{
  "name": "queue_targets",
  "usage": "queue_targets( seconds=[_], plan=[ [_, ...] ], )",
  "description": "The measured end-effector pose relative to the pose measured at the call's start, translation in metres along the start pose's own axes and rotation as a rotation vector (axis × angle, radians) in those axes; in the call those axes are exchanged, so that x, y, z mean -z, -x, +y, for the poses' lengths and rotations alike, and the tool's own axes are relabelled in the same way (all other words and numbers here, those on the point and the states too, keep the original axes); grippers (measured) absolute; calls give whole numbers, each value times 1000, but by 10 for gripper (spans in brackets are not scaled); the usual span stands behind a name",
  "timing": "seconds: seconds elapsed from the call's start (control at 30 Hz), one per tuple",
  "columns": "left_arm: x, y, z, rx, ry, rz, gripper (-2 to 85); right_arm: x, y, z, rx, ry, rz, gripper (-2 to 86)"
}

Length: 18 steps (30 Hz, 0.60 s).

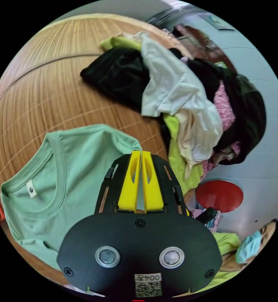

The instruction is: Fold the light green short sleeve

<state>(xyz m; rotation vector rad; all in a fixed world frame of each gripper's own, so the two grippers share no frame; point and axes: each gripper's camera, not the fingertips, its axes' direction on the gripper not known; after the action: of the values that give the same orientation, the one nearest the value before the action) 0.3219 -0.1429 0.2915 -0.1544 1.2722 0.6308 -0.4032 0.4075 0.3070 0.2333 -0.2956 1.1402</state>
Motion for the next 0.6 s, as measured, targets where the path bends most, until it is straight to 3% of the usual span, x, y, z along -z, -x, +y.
queue_targets(
  seconds=[0.13, 0.4, 0.5, 0.57, 0.6],
  plan=[
    [-17, 41, -2, 98, -3, 165, 14, -4, -3, -2, -59, 32, 37, 52],
    [-43, 77, 5, 258, -26, 210, 47, -7, -22, -7, -223, 69, 87, 58],
    [-32, 75, 10, 276, -152, 316, 52, -4, -27, -7, -259, 62, 92, 53],
    [-28, 71, 9, 256, -143, 279, 53, -4, -26, -8, -259, 62, 95, 51],
    [-22, 68, 10, 267, -140, 177, 53, -4, -26, -8, -257, 61, 97, 50]
  ],
)
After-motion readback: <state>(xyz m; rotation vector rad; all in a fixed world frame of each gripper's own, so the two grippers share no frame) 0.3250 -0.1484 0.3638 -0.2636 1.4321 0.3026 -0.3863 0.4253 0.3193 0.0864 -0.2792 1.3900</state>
